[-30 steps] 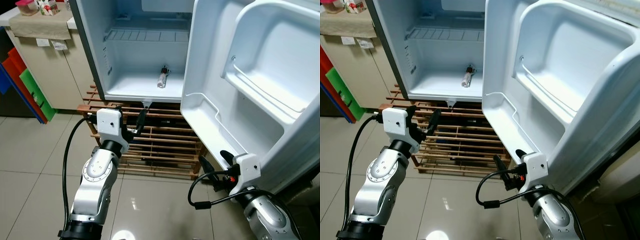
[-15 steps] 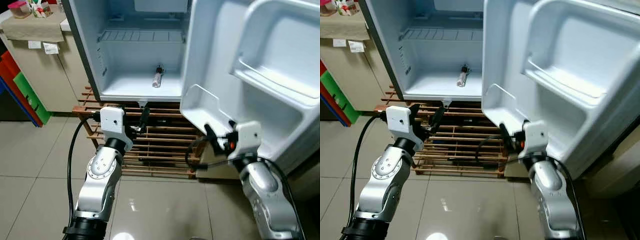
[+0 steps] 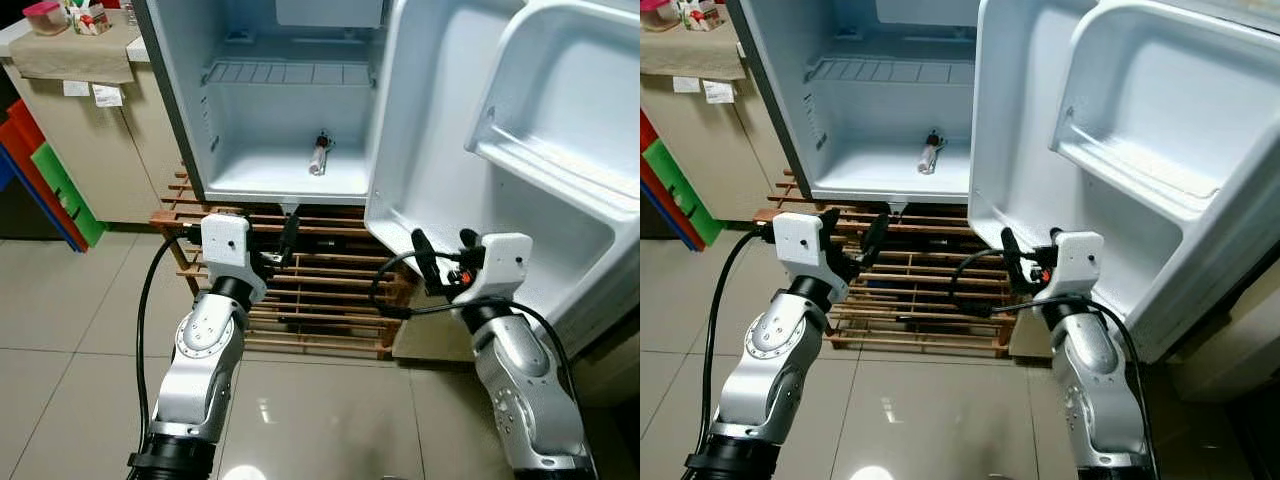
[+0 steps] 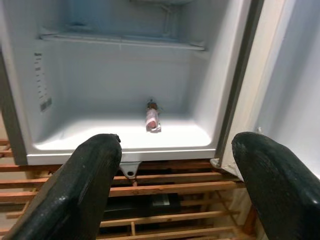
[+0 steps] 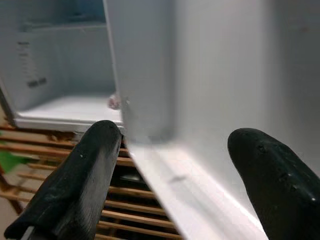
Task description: Restocking fridge
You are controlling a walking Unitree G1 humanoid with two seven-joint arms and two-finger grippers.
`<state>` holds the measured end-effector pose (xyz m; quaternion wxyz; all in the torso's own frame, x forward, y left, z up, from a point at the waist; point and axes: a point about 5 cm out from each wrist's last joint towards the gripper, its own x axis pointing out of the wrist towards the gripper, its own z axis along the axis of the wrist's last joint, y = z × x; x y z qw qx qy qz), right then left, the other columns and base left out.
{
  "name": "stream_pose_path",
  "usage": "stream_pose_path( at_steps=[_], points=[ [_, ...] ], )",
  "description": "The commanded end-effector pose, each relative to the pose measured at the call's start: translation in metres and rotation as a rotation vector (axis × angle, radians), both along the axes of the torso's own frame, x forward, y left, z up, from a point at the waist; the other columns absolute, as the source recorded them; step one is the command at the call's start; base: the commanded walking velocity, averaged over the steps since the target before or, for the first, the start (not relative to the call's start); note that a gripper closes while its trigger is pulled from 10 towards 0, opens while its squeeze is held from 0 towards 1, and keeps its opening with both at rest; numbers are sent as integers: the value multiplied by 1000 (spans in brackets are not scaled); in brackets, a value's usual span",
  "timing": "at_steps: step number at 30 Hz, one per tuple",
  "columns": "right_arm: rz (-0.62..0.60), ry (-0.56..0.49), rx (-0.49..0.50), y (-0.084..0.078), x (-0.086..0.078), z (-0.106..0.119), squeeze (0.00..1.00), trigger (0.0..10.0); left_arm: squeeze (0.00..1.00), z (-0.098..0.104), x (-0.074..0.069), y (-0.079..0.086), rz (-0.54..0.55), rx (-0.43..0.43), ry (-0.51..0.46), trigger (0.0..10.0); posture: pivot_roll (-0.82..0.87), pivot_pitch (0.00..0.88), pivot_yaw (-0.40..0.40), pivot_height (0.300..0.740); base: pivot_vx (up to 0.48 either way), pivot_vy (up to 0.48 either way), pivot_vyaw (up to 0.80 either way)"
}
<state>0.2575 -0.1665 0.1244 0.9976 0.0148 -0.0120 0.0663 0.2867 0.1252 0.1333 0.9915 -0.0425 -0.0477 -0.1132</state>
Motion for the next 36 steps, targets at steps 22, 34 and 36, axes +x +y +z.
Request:
stream_pose_path(
  at_steps=[22, 34, 36],
  points=[
    [17, -107, -47, -7, -33, 19, 0, 10000, 0, 26, -13, 6, 51, 11, -98, 10000, -140, 0, 3, 740, 0, 0, 0],
    [31, -86, 4, -3, -22, 16, 0, 10000, 0, 24, -9, 8, 64, 8, -71, 10000, -136, 0, 5, 740, -226, 0, 0],
    [34, -82, 3, -2, -20, 15, 0, 10000, 0, 24, -8, 9, 64, 8, -68, 10000, -134, 0, 4, 740, -390, 0, 0]
  ],
)
